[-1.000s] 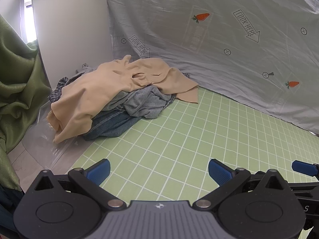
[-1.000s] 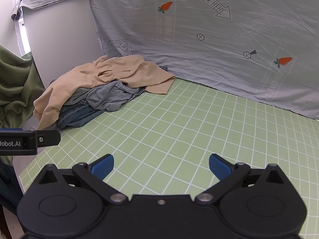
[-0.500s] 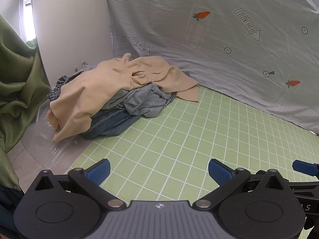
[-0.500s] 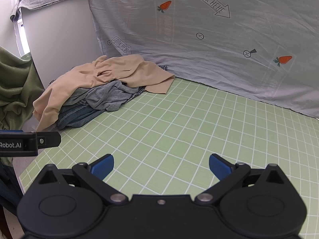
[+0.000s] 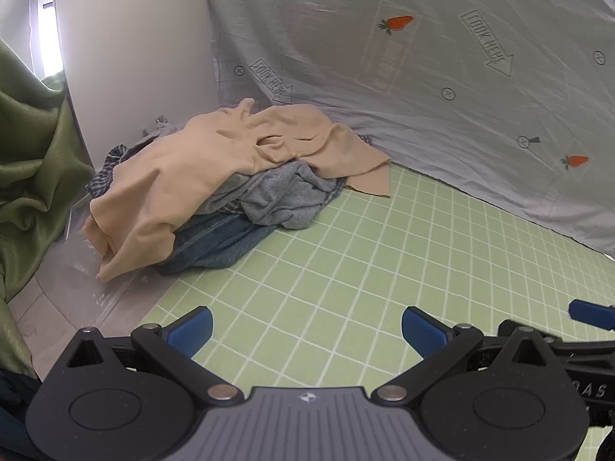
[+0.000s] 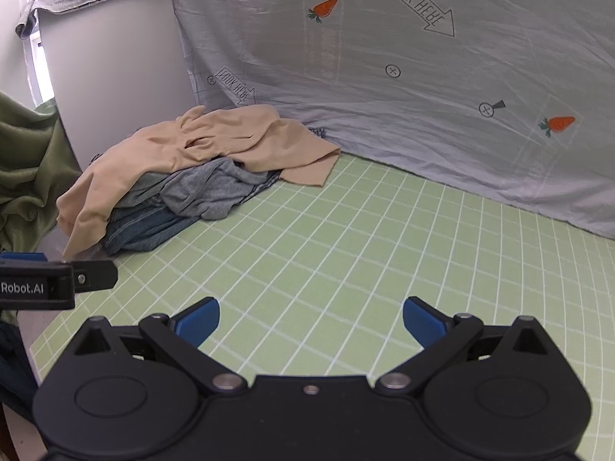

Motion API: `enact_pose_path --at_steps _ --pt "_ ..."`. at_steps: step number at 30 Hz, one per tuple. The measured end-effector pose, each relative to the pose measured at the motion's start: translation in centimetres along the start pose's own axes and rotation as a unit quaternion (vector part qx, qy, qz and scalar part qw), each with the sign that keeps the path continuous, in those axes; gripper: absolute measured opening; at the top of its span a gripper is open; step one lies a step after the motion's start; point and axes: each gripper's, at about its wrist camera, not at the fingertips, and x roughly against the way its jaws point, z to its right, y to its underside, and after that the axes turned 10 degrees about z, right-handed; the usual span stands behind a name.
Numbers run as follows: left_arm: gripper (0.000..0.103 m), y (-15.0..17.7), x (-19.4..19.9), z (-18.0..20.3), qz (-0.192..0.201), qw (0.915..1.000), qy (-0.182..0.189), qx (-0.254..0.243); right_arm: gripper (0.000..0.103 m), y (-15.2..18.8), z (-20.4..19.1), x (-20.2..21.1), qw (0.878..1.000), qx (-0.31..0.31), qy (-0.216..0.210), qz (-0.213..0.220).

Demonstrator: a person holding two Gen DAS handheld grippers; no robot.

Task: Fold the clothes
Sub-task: 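Grasp the beige shirt on the pile with the right gripper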

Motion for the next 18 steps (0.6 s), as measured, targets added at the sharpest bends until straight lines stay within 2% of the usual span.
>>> enact_pose_path --at_steps 10,15,18 --pt "0.103 -4.7 -5.9 -3.6 0.010 0.9996 -0.017 0.018 0.103 -4.8 0.1 -7.1 1.000 0.009 0.006 0.008" --pt "0.103 -8.4 -10.6 -7.2 0.023 0.9980 -0.049 0.031 0.103 -7.8 -0.7 -13.1 1.000 0.014 -0.001 0.000" --pt "0.103 -10.4 -13.9 -9.7 0.028 0.9973 -0.056 0.040 0.103 -9.8 -1.3 -17.2 1.000 0.009 -0.003 0.000"
